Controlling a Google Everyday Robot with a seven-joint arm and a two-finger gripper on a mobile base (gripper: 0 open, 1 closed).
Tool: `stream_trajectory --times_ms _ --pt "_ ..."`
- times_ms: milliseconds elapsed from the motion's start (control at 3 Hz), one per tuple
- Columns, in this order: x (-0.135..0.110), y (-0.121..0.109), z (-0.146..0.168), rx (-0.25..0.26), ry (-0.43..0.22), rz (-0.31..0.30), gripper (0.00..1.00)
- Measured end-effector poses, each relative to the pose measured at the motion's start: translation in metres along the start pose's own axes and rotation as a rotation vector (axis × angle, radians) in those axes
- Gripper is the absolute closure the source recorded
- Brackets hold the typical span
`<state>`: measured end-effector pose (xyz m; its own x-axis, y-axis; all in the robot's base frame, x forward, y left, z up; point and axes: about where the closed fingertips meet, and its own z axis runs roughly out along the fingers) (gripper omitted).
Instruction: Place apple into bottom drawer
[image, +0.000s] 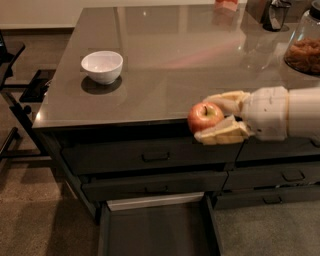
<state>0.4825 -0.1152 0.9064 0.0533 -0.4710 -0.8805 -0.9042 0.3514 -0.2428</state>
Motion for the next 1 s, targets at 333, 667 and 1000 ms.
stream_trajectory --times_ms 333,667,1000 --pt "0.035 0.035 0.018 -0.019 0.012 0.122 1.00" --pt "0.043 0.045 0.024 -0.035 0.023 0.135 1.00" --pt "0.051 0.048 0.036 -0.051 0.033 0.138 1.00"
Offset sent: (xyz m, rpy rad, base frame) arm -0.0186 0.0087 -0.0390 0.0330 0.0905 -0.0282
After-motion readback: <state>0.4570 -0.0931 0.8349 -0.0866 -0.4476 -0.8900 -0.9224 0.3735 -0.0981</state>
